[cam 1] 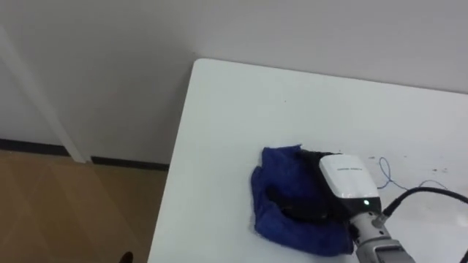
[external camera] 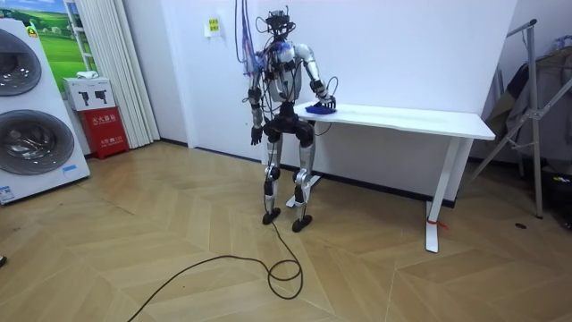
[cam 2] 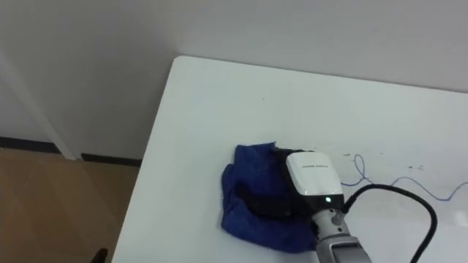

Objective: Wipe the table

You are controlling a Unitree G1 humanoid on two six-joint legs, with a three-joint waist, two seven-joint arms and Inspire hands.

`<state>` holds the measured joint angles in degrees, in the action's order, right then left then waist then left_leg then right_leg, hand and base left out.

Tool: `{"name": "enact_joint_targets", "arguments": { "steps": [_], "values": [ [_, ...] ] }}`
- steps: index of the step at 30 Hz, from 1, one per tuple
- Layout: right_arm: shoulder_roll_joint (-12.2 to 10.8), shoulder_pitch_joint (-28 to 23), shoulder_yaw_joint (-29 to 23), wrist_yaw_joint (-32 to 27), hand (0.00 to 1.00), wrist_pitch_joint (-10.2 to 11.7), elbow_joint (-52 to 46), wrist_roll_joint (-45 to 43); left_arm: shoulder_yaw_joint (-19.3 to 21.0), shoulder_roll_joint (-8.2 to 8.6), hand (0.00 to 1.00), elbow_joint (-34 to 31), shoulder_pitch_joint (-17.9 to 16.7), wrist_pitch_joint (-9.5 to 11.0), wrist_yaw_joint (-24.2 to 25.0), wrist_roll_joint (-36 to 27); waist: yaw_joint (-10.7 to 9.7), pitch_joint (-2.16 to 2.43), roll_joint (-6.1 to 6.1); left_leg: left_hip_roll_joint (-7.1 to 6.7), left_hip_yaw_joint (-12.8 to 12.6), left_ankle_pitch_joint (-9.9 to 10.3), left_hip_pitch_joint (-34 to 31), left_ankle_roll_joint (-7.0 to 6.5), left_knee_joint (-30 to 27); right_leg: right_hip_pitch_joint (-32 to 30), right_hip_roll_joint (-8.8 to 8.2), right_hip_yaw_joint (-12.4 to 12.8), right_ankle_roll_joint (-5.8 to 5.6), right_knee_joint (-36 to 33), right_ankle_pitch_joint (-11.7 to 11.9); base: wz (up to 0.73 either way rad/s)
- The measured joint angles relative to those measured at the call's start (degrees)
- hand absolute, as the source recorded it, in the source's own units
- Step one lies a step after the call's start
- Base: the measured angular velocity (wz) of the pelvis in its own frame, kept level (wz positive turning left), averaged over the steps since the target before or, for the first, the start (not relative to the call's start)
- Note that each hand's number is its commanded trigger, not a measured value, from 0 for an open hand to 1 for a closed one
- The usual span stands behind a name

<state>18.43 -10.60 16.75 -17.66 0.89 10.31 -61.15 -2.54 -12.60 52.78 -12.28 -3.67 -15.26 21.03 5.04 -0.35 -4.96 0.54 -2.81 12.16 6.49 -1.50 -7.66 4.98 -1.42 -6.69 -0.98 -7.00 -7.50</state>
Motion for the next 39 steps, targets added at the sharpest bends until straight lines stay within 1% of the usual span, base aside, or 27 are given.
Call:
{"name": "enact_joint_targets", "arguments": {
  "steps": [1,2,4,9,13,20,25,26,27,28,29,30,31,32,33,34,35,36,37,38,39],
  "values": [
    [-0.03,-0.11,0.1,-0.31,1.0,0.77,-0.23,0.01,0.03,0.0,0.0,0.01,-0.09,-0.07,0.0,0.66,0.02,0.01,-0.02,-0.07,0.12,0.02,0.07,-0.02,-0.02,0.03,-0.02,-0.2,0.0,-0.25,0.0,0.04],
    [-0.11,-0.16,0.16,-0.59,1.0,1.02,-0.24,0.02,0.05,-0.01,0.0,0.01,-0.14,-0.13,-0.01,1.38,0.06,0.01,-0.02,-0.11,0.18,0.02,0.1,-0.03,-0.07,0.02,-0.03,-0.43,0.0,-0.46,0.0,0.08],
    [-0.24,-0.24,0.66,-1.5,1.0,1.05,-0.23,0.06,0.04,-0.01,0.0,0.0,-0.19,-0.31,-0.01,2.51,0.15,0.09,-0.13,-0.22,0.36,0.02,0.17,-0.05,-0.17,0.16,-0.21,-1.26,0.0,-1.0,0.0,0.06],
    [-0.26,-0.11,0.62,-2.99,1.0,0.76,1.03,0.05,0.2,-0.01,0.0,0.0,-0.37,-0.77,0.0,3.26,0.23,0.2,-0.31,-0.39,0.45,0.14,0.26,-0.3,-0.99,0.65,-0.44,-1.34,0.0,-1.28,0.01,0.01],
    [-0.26,-0.09,0.62,-3.11,1.0,0.77,1.89,0.06,0.58,0.01,0.0,0.0,-0.81,-0.8,0.0,3.26,0.22,0.46,-0.75,-0.38,0.43,0.2,0.96,-0.39,-0.95,1.03,-0.42,-1.37,0.0,-1.71,0.01,0.0],
    [-0.26,0.37,0.5,-3.13,1.0,0.81,2.2,0.12,0.82,0.02,0.0,0.0,-0.96,-0.8,0.0,3.26,0.17,0.49,-0.92,-0.39,0.35,0.28,1.27,-0.52,-0.95,1.21,-0.51,-1.38,-0.02,-1.75,0.02,0.0],
    [-0.25,0.54,0.54,-2.72,1.0,0.83,3.0,4.55,1.18,0.02,0.0,0.01,-0.91,-0.91,0.0,3.24,0.21,0.45,-0.93,-0.41,0.47,0.28,1.16,-0.52,-0.86,1.23,-0.49,-1.97,-0.02,-1.66,0.02,0.01],
    [-0.29,0.63,0.69,-2.25,1.0,0.72,3.29,7.07,1.04,0.09,0.0,0.07,-0.93,-1.1,-0.04,3.18,0.21,0.44,-0.93,-0.4,0.52,0.28,1.19,-0.52,-0.92,1.38,-0.49,-2.01,-0.02,-1.65,0.02,0.05],
    [-0.71,0.85,0.78,-1.62,1.0,0.27,3.79,9.76,0.99,0.37,0.0,0.41,-0.85,-1.17,-0.4,2.79,0.47,0.42,-0.87,-0.35,0.49,0.28,1.34,-0.51,-0.91,1.6,-0.48,-2.25,-0.02,-1.65,0.02,0.0],
    [-1.74,1.54,1.07,-0.91,1.0,-0.27,4.57,12.04,0.49,0.7,0.0,0.91,-0.74,-1.36,-0.91,2.07,0.64,0.34,-0.73,-0.33,0.45,0.3,1.61,-0.47,-0.88,1.74,-0.41,-2.17,-0.02,-1.64,0.02,-0.06],
    [-2.36,1.76,1.12,-0.63,1.0,-0.89,4.69,12.83,0.35,0.96,0.0,1.13,-0.61,-1.43,-0.99,2.04,0.93,0.28,-0.61,-0.29,0.35,0.39,1.74,-0.4,-0.85,1.76,-0.37,-2.08,-0.02,-1.64,0.02,-0.18],
    [-3.67,2.24,0.98,0.01,1.0,-1.97,4.75,14.34,0.26,1.63,0.0,1.15,-0.57,-1.61,-1.57,2.13,1.45,0.23,-0.5,-0.21,-0.05,0.5,1.85,-0.33,-0.92,1.72,-0.27,-1.96,-0.02,-1.63,0.02,-0.23],
    [-4.73,3.34,0.81,1.39,1.0,-3.35,4.74,15.55,0.23,2.36,0.0,1.14,-0.52,-2.09,-2.26,2.22,1.74,0.2,-0.4,-0.08,-0.41,0.51,1.85,-0.3,-0.92,1.56,-0.22,-1.82,-0.01,-1.67,0.02,-0.22],
    [-5.23,4.19,0.87,2.21,1.0,-4.07,4.75,16.46,0.19,2.68,0.0,1.15,-0.41,-2.35,-2.41,2.14,1.94,0.15,-0.32,0.04,-0.7,0.5,1.83,-0.28,-0.93,1.39,-0.19,-1.8,0.02,-1.75,0.04,-0.25],
    [-6.14,6.23,0.84,3.95,1.0,-5.38,5.25,17.99,0.13,3.29,0.0,1.21,-0.16,-2.63,-2.54,2.07,2.76,-0.02,-0.05,0.18,-1.41,0.49,1.74,-0.19,-0.94,0.96,-0.12,-1.77,0.24,-1.85,0.18,-0.22],
    [-6.63,7.39,0.85,4.65,1.0,-5.94,5.89,18.72,0.13,3.6,0.0,1.24,0.04,-2.88,-2.58,2.09,3.13,-0.12,0.09,0.25,-1.54,0.47,1.63,-0.16,-0.97,0.85,-0.08,-1.76,0.39,-1.81,0.28,-0.14],
    [-7.26,10.24,0.9,5.29,1.0,-5.98,8.61,20.31,0.12,4.12,0.0,1.22,0.23,-3.51,-2.66,2.1,3.33,-0.25,0.24,0.26,-1.48,0.44,1.56,-0.12,-0.98,0.8,-0.1,-1.85,0.42,-1.87,0.31,0.0],
    [-7.33,13.34,0.79,5.46,1.0,-5.47,12.58,22.77,0.1,4.47,0.0,1.11,-0.13,-3.82,-2.73,2.12,3.39,-0.38,0.5,0.13,-1.51,0.43,1.65,-0.11,-0.98,0.83,-0.08,-1.85,0.43,-1.88,0.32,0.05],
    [-7.3,14.73,0.57,5.41,1.0,-5.03,14.45,24.53,0.11,4.59,0.0,1.06,-0.26,-4.02,-2.81,2.12,3.42,-0.42,0.56,0.09,-1.41,0.42,1.65,-0.1,-0.99,0.87,-0.08,-1.85,0.43,-1.86,0.31,0.09],
    [-7.27,17.16,-0.58,5.39,1.0,-4.24,18.14,28.16,0.35,4.66,0.0,0.99,-1.11,-4.44,-2.91,2.18,3.46,-0.4,0.55,0.07,-0.93,0.37,1.29,-0.1,-1.0,0.74,-0.17,-2.19,0.43,-1.86,0.31,0.21],
    [-6.97,18.75,-2.16,5.34,1.0,-3.94,20.78,31.94,1.24,4.66,0.0,-0.1,-2.02,-4.8,-2.88,2.18,3.4,-0.4,0.33,0.1,-0.18,0.2,0.71,-0.11,-1.05,0.45,-0.38,-3.05,0.43,-1.79,0.31,0.34]
  ]
}}
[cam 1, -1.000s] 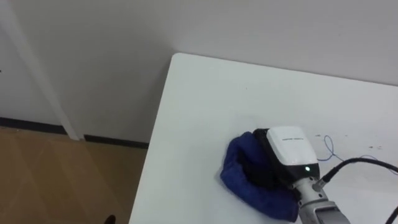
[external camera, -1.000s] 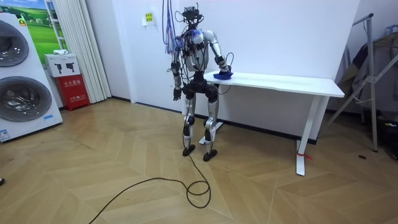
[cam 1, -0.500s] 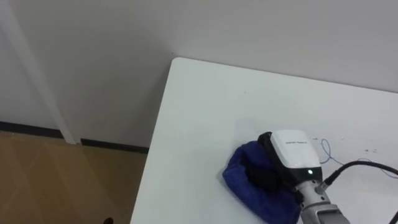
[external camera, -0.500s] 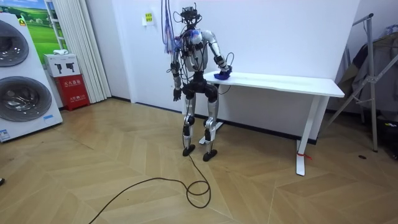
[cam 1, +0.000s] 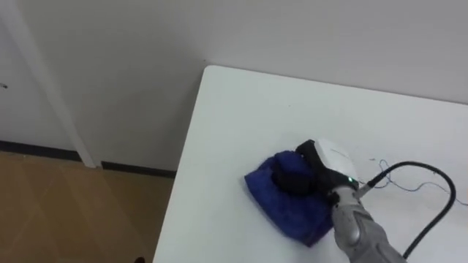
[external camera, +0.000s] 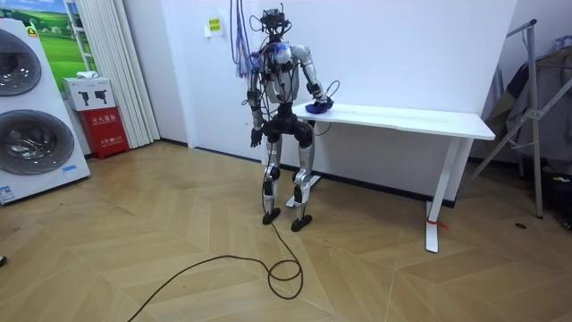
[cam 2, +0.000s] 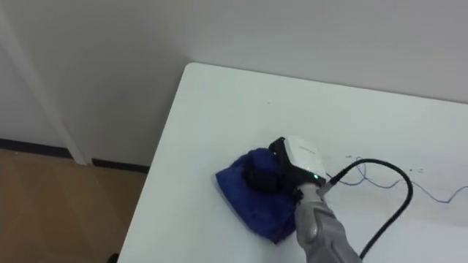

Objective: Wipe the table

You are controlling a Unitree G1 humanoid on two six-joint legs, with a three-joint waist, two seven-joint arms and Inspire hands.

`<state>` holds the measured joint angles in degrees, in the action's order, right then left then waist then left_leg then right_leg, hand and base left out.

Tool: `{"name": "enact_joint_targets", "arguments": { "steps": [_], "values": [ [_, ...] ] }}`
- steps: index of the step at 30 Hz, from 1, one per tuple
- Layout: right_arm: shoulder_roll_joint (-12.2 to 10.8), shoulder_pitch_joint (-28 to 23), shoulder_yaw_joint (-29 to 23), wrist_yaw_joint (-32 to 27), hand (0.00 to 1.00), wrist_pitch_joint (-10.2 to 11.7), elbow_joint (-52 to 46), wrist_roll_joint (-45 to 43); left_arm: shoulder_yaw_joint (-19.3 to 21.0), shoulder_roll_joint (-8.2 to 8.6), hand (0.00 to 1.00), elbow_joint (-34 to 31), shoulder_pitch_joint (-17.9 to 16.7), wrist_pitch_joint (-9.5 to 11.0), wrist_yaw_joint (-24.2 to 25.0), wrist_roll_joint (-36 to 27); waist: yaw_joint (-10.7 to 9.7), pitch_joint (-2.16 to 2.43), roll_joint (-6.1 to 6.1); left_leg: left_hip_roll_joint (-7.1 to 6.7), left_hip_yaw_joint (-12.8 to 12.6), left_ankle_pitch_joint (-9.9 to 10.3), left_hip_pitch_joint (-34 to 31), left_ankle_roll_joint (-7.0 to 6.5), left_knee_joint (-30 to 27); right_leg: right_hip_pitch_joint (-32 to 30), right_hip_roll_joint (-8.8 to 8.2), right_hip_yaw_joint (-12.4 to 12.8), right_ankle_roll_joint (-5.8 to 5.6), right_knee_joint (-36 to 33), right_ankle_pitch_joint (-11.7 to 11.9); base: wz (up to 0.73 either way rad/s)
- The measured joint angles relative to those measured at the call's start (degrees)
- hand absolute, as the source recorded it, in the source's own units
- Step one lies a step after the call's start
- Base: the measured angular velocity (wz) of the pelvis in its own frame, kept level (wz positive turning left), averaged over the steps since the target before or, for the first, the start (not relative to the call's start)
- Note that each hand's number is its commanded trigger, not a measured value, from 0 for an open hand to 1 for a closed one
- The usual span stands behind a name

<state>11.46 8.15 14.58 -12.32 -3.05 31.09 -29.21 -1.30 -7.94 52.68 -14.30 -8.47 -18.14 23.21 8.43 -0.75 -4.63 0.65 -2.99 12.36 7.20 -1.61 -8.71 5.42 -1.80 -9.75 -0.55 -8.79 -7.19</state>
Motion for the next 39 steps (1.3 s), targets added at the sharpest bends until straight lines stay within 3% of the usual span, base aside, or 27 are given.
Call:
{"name": "enact_joint_targets", "arguments": {
  "steps": [2,5,6,8,12,17,20,28,30,32,34,35,37,39],
  "values": [
    [1.0,1.93,-3.34,-1.26,1.0,1.07,5.06,3.41,1.93,-0.17,0.0,-1.49,-2.02,-0.08,0.22,0.01,-0.16,0.15,-0.26,-0.26,1.12,-0.26,-0.33,-0.08,-0.12,0.28,-0.19,-1.44,0.0,0.13,0.0,0.39],
    [5.12,3.42,-11.0,-2.19,1.0,2.41,14.4,8.31,6.95,-1.67,0.0,-1.48,-3.77,-0.08,1.7,0.01,-0.24,0.55,-0.9,-0.52,3.02,-0.37,-0.6,-0.23,-0.82,0.83,-0.39,-3.08,-0.01,0.23,0.0,0.45],
    [7.69,2.97,-13.16,-2.83,1.0,3.03,17.91,10.17,8.61,-2.69,0.0,-1.48,-4.36,-0.07,2.07,0.01,-0.31,0.6,-1.06,-0.58,3.71,-0.38,-0.63,-0.24,-0.87,1.23,-0.51,-4.05,-0.01,0.26,0.0,0.35],
    [10.48,1.09,-16.82,-3.67,1.0,3.86,22.46,13.58,11.3,-3.77,0.0,-1.47,-5.06,-0.02,2.35,0.02,-0.48,0.76,-1.21,-0.52,4.17,-0.38,-0.33,-0.25,-0.88,1.99,-0.72,-4.65,-0.06,0.27,-0.04,0.33],
    [13.72,-1.56,-22.93,-3.8,1.0,4.44,29.2,16.54,15.2,-4.7,0.0,-1.48,-6.12,0.05,2.95,-0.02,-1.72,0.99,-1.72,-0.6,3.9,-0.38,0.56,-0.26,-0.79,2.76,-1.03,-4.52,-0.36,0.35,-0.22,0.07],
    [13.78,-4.0,-26.34,-4.24,1.0,4.68,31.29,17.13,15.82,-4.54,0.0,-1.49,-6.03,0.31,3.26,-0.03,-4.11,1.14,-2.1,-0.46,3.03,0.15,1.16,-0.83,-0.63,3.11,-0.96,-4.14,-0.82,0.19,-0.53,-0.09],
    [14.2,-6.52,-28.82,-4.56,1.0,4.68,31.83,16.84,15.93,-4.27,0.0,-1.49,-5.58,0.3,3.37,0.0,-4.27,1.23,-2.02,-0.37,1.94,0.46,2.51,-0.76,-0.25,4.13,-0.77,-2.79,-0.92,0.25,-0.59,-0.23],
    [14.18,-11.91,-32.95,-8.75,1.0,5.0,32.91,14.58,16.35,-3.89,0.0,-0.74,-5.9,0.61,3.03,-0.04,-6.32,1.36,-2.0,-0.37,1.67,0.93,3.52,-0.68,-1.29,5.48,-0.73,-3.05,-0.91,0.17,-0.59,-0.05],
    [13.66,-12.16,-32.82,-8.9,1.0,3.91,30.02,13.15,16.35,-3.8,0.0,-0.62,-6.28,0.57,3.05,-0.04,-6.2,1.42,-1.9,-0.39,1.65,0.92,3.43,-0.68,-1.33,5.46,-0.74,-3.08,-0.91,0.15,-0.59,-0.03],
    [13.4,-12.04,-31.83,-9.31,1.0,1.86,27.51,11.59,15.85,-3.72,0.0,-0.42,-6.28,0.23,3.24,-0.12,-5.8,1.45,-1.65,-0.36,1.32,0.93,3.32,-0.66,-1.55,5.34,-0.69,-2.74,-0.91,0.16,-0.58,-0.13],
    [13.1,-11.98,-29.52,-9.82,1.0,-0.89,24.05,10.51,15.01,-3.48,0.0,-0.39,-6.01,0.07,3.55,-0.09,-4.25,1.59,-1.33,-0.15,-0.06,0.91,3.46,-0.52,-1.32,4.68,-0.52,-1.84,-0.9,0.05,-0.58,-0.41],
    [12.56,-11.34,-27.6,-10.04,1.0,-2.62,21.6,8.58,14.24,-3.1,0.0,-0.36,-5.41,0.0,3.61,-0.08,-3.14,1.42,-0.99,-0.02,-0.45,0.86,3.34,-0.44,-1.24,4.11,-0.29,-1.18,-0.45,0.03,-0.26,-0.53],
    [10.5,-8.22,-19.63,-9.11,1.0,-5.18,15.73,5.87,11.3,-2.89,0.0,0.83,-3.47,-0.07,3.67,-0.64,-2.28,1.39,-0.95,0.47,-1.71,0.59,2.68,-0.03,-1.17,2.6,0.14,-0.66,0.19,-0.49,0.21,-0.43],
    [8.36,-3.47,-12.69,-6.65,1.0,-5.84,13.26,3.89,8.6,-2.62,0.0,1.07,-1.79,-0.09,3.68,-0.56,-0.55,1.33,-0.9,0.58,-1.52,0.36,1.46,0.26,-1.27,0.88,0.44,-0.43,0.72,-1.14,0.54,-0.18]
  ]
}}
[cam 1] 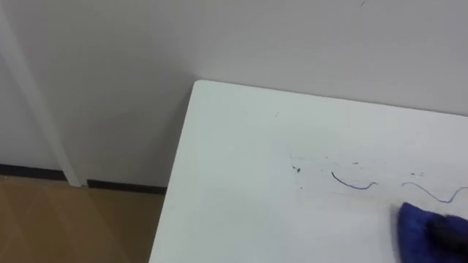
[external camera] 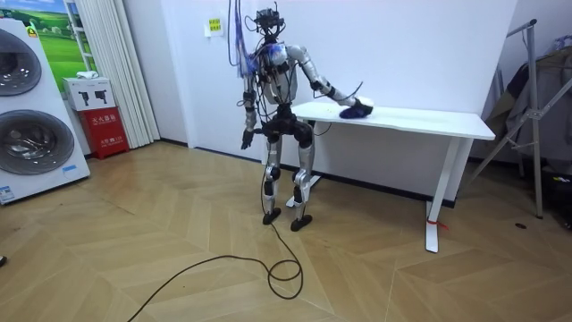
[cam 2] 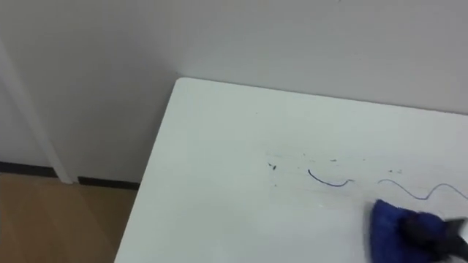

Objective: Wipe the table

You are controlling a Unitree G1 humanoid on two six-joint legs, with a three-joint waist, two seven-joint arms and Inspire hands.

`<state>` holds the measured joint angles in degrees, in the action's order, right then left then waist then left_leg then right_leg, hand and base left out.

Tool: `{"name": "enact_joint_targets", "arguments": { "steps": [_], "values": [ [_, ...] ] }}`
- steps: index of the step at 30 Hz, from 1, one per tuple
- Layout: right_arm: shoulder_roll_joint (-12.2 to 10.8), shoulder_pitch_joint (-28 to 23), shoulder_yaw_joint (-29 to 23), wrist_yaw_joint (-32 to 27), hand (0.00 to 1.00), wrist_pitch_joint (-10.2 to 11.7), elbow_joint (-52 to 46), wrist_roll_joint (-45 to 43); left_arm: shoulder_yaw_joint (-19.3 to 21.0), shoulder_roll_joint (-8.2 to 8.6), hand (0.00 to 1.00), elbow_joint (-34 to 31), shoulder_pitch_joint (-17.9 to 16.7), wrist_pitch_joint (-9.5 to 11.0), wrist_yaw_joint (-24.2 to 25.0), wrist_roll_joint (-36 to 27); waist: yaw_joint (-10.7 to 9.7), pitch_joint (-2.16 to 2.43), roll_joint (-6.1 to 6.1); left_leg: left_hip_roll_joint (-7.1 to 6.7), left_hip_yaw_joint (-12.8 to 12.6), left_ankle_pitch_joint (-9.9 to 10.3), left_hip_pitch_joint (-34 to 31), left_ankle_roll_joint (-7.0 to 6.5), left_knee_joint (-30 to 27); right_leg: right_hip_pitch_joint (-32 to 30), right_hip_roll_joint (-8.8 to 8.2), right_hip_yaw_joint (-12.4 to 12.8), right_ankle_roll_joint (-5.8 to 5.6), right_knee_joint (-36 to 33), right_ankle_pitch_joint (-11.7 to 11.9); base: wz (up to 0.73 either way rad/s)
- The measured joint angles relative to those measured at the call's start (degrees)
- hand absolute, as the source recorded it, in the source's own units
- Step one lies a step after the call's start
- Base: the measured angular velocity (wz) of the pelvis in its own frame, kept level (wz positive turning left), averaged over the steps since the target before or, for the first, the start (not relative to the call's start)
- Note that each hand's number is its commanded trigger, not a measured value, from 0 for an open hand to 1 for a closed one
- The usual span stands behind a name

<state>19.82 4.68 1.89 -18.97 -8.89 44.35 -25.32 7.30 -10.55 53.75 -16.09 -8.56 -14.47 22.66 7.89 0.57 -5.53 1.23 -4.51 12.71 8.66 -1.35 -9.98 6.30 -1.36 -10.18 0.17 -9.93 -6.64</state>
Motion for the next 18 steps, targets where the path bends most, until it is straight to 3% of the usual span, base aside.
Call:
{"name": "enact_joint_targets", "arguments": {
  "steps": [1,3,5,7,10,11,12,15,18],
  "values": [
    [-0.94,4.19,4.67,2.08,1.0,0.19,0.02,-1.38,-1.77,0.11,0.0,0.08,1.26,0.1,0.01,-0.02,0.52,-0.16,-0.01,0.13,0.64,0.01,-0.91,0.12,-0.43,-0.4,0.15,-0.42,0.34,0.21,0.25,0.12],
    [-2.11,8.79,9.08,5.47,1.0,0.79,0.28,-2.07,-3.4,0.48,0.0,0.0,2.68,0.07,0.18,0.05,1.81,-0.38,-0.01,0.09,2.42,-0.41,-2.18,0.57,-0.81,-0.85,0.07,-1.9,0.46,0.31,0.23,0.41],
    [-2.84,12.12,10.54,7.53,1.0,1.39,1.41,-2.1,-4.24,0.75,0.0,-0.83,2.87,-0.2,0.36,0.07,3.26,-0.82,0.04,-0.14,4.14,-0.84,-3.18,0.94,-0.85,-1.03,-0.07,-3.49,0.72,0.62,0.0,0.55],
    [-2.6,13.45,10.53,7.88,1.0,1.81,2.07,-1.97,-4.26,0.61,0.0,-1.44,1.45,-1.25,0.25,-0.05,3.83,-0.81,-0.24,-1.0,6.67,-1.48,-4.51,0.82,-0.72,-1.34,-0.43,-5.88,0.66,1.38,-0.73,0.7],
    [-1.7,12.2,10.15,6.92,1.0,3.63,2.36,-1.88,-4.25,0.59,0.0,-1.44,-0.67,-2.94,0.26,-0.28,3.14,-0.82,-0.29,-1.3,8.59,-1.56,-5.58,0.86,-1.53,-0.81,-0.54,-7.91,0.51,2.04,-1.18,0.44],
    [-1.21,10.87,8.77,6.19,1.0,5.71,2.45,-1.75,-4.1,0.6,0.0,-1.42,-0.7,-2.92,0.26,-0.56,2.49,-0.83,-0.33,-1.43,9.6,-1.55,-6.24,0.87,-1.89,-0.35,-0.62,-9.04,0.4,2.38,-1.26,0.5],
    [-1.23,9.47,7.51,5.21,1.0,7.69,2.67,-1.24,-4.1,0.59,0.0,-1.22,-0.52,-2.57,0.22,-0.55,1.95,-0.83,-0.26,-1.53,10.23,-1.55,-6.35,0.87,-1.87,-0.13,-0.71,-9.55,0.26,2.37,-1.38,0.42],
    [-1.68,5.51,4.26,2.33,1.0,10.7,2.73,1.24,-3.41,0.61,0.0,-1.37,-0.14,-1.38,-0.13,-0.53,1.44,-0.75,-0.16,-2.09,11.16,-1.28,-5.86,0.58,-1.63,0.63,-1.2,-10.41,-0.21,2.35,-2.29,0.26],
    [-1.63,1.88,0.77,-0.82,1.0,11.59,2.73,1.29,-2.3,0.59,0.0,-1.48,-0.22,-0.85,-0.71,-0.46,1.01,-0.6,-0.05,-2.56,11.22,-0.93,-5.19,0.15,-1.74,1.75,-1.63,-10.62,-0.77,2.35,-2.74,0.11]
  ]
}}
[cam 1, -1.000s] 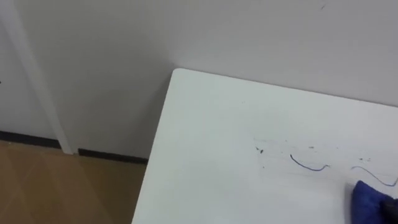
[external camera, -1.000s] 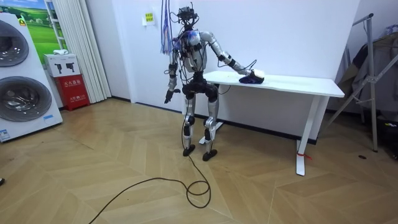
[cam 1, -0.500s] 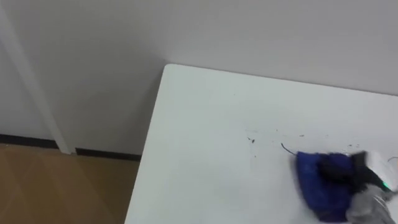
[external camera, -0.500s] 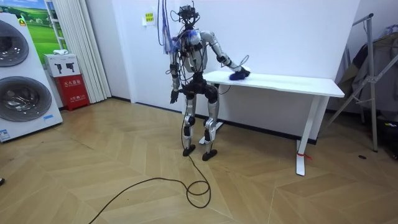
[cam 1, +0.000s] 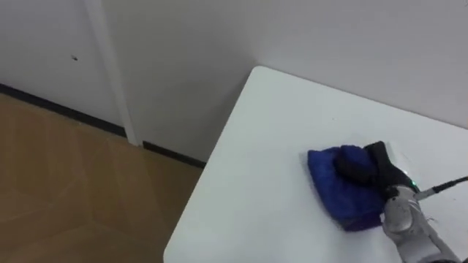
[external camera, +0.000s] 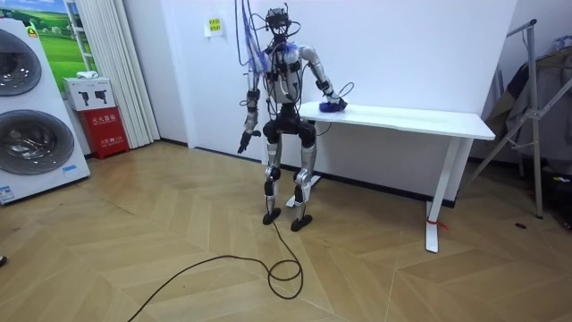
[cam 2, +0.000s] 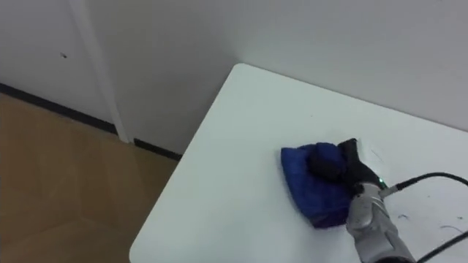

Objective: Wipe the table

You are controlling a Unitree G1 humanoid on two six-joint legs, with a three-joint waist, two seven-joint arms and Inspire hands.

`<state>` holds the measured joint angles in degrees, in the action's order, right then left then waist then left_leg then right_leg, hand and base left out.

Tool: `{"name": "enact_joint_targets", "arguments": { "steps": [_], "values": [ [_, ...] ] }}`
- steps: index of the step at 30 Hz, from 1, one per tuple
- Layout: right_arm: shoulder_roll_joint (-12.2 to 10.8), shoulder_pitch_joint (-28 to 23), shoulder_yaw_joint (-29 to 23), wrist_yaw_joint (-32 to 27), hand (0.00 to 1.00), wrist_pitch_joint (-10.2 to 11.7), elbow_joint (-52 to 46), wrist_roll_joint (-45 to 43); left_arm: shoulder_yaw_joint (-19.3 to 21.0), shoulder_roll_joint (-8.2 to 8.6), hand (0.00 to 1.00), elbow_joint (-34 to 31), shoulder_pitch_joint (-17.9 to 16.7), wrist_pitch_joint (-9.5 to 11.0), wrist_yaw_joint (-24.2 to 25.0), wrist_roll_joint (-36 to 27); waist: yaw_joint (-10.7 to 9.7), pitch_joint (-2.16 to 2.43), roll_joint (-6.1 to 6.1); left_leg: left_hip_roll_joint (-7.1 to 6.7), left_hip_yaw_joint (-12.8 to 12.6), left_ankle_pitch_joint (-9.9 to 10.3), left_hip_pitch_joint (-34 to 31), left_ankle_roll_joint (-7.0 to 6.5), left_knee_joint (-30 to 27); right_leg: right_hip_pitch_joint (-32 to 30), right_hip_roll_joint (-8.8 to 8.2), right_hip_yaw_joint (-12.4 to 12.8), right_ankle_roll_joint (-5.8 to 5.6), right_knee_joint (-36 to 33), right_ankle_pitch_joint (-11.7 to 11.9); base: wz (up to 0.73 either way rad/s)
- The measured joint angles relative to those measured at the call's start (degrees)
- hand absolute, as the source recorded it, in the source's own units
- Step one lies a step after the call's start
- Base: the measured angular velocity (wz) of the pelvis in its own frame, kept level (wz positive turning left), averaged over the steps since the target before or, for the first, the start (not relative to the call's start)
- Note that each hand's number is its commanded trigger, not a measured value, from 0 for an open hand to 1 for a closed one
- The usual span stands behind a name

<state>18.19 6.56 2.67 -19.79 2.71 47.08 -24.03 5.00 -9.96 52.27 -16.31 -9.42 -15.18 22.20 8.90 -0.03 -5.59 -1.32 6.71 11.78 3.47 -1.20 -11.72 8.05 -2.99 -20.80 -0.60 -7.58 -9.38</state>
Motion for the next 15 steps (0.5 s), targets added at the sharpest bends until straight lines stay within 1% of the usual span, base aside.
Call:
{"name": "enact_joint_targets", "arguments": {
  "steps": [1,3,4,5,6,7,8,9,11,12,14,15],
  "values": [
    [-0.01,-0.73,-0.84,-0.72,1.0,0.22,0.0,0.0,0.24,0.02,0.0,-0.19,0.26,-0.04,-0.18,0.02,-0.44,0.05,-0.01,-0.14,0.02,0.08,0.0,-0.12,-0.12,0.06,-0.15,-0.2,-0.13,0.0,-0.08,0.16],
    [0.02,-4.02,-4.22,-4.24,1.0,1.11,0.34,0.7,1.56,0.11,0.0,-0.51,-0.69,-0.26,-0.56,0.11,-2.35,0.42,0.01,-0.42,0.0,0.26,0.19,-0.47,-0.13,0.42,-0.77,-0.86,-0.56,-0.18,-0.28,0.15],
    [0.1,-6.34,-6.12,-6.25,1.0,1.25,0.41,1.31,2.21,0.16,0.0,-0.47,-0.85,-0.59,-0.88,0.09,-2.96,0.78,0.11,-0.4,-0.02,0.39,0.57,-0.71,-0.14,0.92,-0.91,-0.92,-0.72,-0.18,-0.25,0.13],
    [0.1,-7.46,-7.22,-7.11,1.0,1.32,0.6,1.47,2.78,0.31,0.0,-0.47,-0.94,-0.69,-1.16,0.09,-3.35,0.94,0.19,-0.39,-0.12,0.47,0.9,-0.84,-0.1,1.22,-0.94,-1.0,-0.81,-0.25,-0.2,0.11],
    [0.07,-8.87,-9.17,-8.54,1.0,1.67,1.75,1.76,4.12,0.74,0.0,-0.46,-1.17,-0.76,-2.01,0.08,-4.44,1.21,0.34,-0.39,-0.24,0.59,1.46,-1.04,-0.12,1.8,-1.02,-0.97,-0.9,-0.46,-0.13,0.1],
    [0.06,-9.53,-10.53,-9.04,1.0,1.67,2.23,1.77,4.72,0.88,0.0,-0.43,-1.21,-0.75,-2.28,0.08,-5.12,1.3,0.37,-0.41,-0.21,0.68,1.78,-1.16,-0.1,2.11,-1.06,-0.93,-0.91,-0.53,-0.13,0.07],
    [0.13,-10.36,-13.12,-9.75,1.0,1.67,3.53,1.79,5.87,1.04,0.0,-0.43,-1.64,-0.73,-2.63,0.01,-5.93,1.49,0.47,-0.42,-0.24,0.78,2.36,-1.31,0.08,2.82,-1.1,-0.5,-0.94,-0.81,-0.1,0.04],
    [0.42,-11.41,-14.98,-10.22,1.0,1.67,4.42,2.15,6.76,1.04,0.0,-1.0,-2.19,-0.71,-3.26,0.0,-6.94,1.5,0.46,-0.42,-0.25,0.86,3.14,-1.43,0.22,3.35,-1.16,-0.42,-0.96,-1.06,-0.09,0.0],
    [0.99,-14.12,-16.95,-10.89,1.0,1.66,4.48,3.46,7.81,1.04,0.0,-2.18,-2.38,-0.7,-4.01,0.02,-7.56,1.54,0.46,-0.38,-0.52,1.0,4.38,-1.64,0.57,4.12,-1.17,0.17,-0.99,-1.06,-0.08,-0.06],
    [1.3,-15.13,-18.17,-10.97,1.0,1.62,4.77,3.78,8.34,0.99,0.0,-2.17,-2.58,-0.69,-4.44,-0.1,-7.56,1.59,0.55,-0.33,-0.85,1.08,5.21,-1.75,1.1,4.75,-1.15,0.29,-1.0,-1.07,-0.07,-0.25],
    [1.43,-14.94,-18.61,-10.82,1.0,1.09,5.28,4.05,8.25,0.83,0.0,-2.17,-2.61,-0.67,-4.46,-0.34,-7.65,1.6,0.56,-0.32,-1.33,1.08,5.86,-1.77,1.38,4.94,-1.16,1.0,-1.01,-1.04,-0.07,-0.24],
    [1.43,-13.68,-18.38,-10.67,1.0,0.45,5.5,3.99,8.01,0.97,0.0,-2.17,-2.24,-0.67,-4.44,-0.31,-7.57,1.59,0.55,-0.33,-1.8,1.09,5.84,-1.79,1.31,4.85,-1.17,1.22,-1.14,-1.05,0.01,-0.2]
  ]
}}
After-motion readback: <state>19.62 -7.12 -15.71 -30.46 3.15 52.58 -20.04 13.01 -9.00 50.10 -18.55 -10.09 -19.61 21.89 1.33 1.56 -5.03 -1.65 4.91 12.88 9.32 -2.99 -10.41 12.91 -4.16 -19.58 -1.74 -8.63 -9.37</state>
